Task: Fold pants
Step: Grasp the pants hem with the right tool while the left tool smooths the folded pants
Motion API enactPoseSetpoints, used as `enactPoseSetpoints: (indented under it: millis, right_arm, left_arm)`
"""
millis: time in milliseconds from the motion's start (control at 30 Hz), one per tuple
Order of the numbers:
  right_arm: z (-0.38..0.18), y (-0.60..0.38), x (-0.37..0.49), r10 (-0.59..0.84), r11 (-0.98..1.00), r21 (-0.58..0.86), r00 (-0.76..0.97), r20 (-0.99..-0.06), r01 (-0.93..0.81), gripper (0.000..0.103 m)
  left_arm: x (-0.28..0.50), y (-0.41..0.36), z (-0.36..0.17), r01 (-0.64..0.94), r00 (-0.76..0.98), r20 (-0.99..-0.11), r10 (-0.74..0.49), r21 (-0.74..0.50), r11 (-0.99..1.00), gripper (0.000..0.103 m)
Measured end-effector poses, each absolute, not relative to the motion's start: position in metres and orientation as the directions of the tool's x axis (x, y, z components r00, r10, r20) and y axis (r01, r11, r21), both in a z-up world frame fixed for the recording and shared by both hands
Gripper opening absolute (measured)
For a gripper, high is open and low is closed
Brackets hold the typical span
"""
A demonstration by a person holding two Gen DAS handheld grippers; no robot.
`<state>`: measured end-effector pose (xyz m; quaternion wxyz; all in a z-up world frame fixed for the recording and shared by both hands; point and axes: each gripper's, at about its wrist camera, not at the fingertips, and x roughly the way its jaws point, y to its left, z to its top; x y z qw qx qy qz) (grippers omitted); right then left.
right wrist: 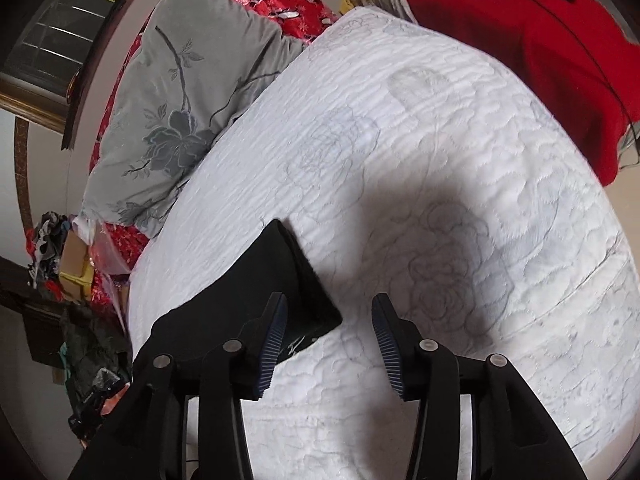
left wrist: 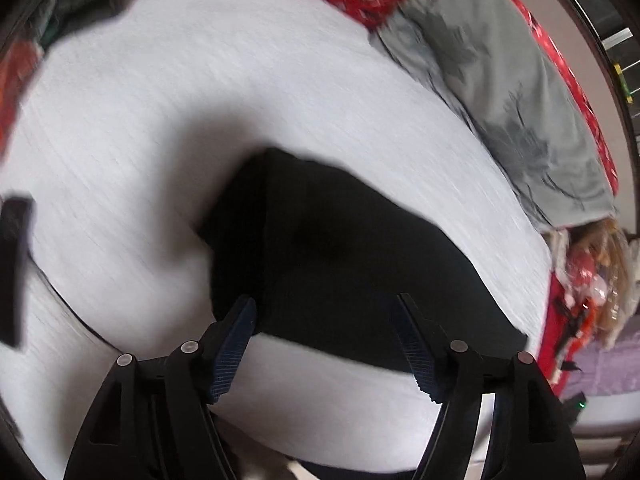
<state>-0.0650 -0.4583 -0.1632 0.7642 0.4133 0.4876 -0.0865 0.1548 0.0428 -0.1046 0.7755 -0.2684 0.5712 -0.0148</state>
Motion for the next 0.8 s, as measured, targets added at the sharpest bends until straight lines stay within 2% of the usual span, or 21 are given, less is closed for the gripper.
enactPoseSetpoints:
  millis: [100, 467, 633, 800]
  right_arm:
    - [-0.169, -0.452, -0.064, 0.293, 0.648, 0.552, 0.497, -0.817, 0.525, 0.053]
    - [-0.171, -0.464, -0.05, 0.319, 0.646, 0.559, 0.482, -0.816, 0.519, 0.053]
    - [-0.167, -0.479, -0.043, 0.339, 0.655, 0.566, 0.474, -0.812, 0.5, 0.055]
    - [-0.174, -0.479, -0.03, 0.424, 0.646, 0.62, 0.466, -0.776, 0.446, 0.057]
  left_arm:
    - [0.15, -0.003, -0.121, -0.239, 0.266, -0.88, -0.394, -0.456, 0.857, 0.069]
    - [0.139, -0.213, -0.139, 0.026, 0.083, -0.868, -0.489, -0.488, 0.872, 0.07]
    - [0.143, -0.258, -0.17, -0.003, 0.022, -0.839, -0.544, -0.544, 0.839, 0.069]
    - [0.157, -0.243, -0.198, -0.074, 0.018, -0.82, -0.573, -0.572, 0.817, 0.067]
